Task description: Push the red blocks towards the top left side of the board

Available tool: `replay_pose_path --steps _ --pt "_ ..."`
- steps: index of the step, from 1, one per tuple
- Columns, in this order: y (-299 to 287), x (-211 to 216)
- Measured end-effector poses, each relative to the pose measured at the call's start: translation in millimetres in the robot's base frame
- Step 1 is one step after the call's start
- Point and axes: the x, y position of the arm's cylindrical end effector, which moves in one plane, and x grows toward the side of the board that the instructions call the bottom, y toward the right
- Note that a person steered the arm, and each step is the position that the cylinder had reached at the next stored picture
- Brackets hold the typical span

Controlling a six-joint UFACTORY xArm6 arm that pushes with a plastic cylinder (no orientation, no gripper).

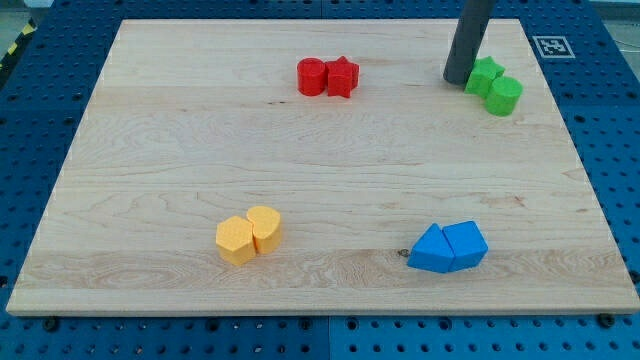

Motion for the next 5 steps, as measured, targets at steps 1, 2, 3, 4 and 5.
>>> replay_pose_path --steps 1,2,3,4,5 --pt "-13.0 6.9" --pt "-17.3 21.1" --pt "-27.2 29.1" --pt "-68.2 29.1" --pt "-118.1 29.1"
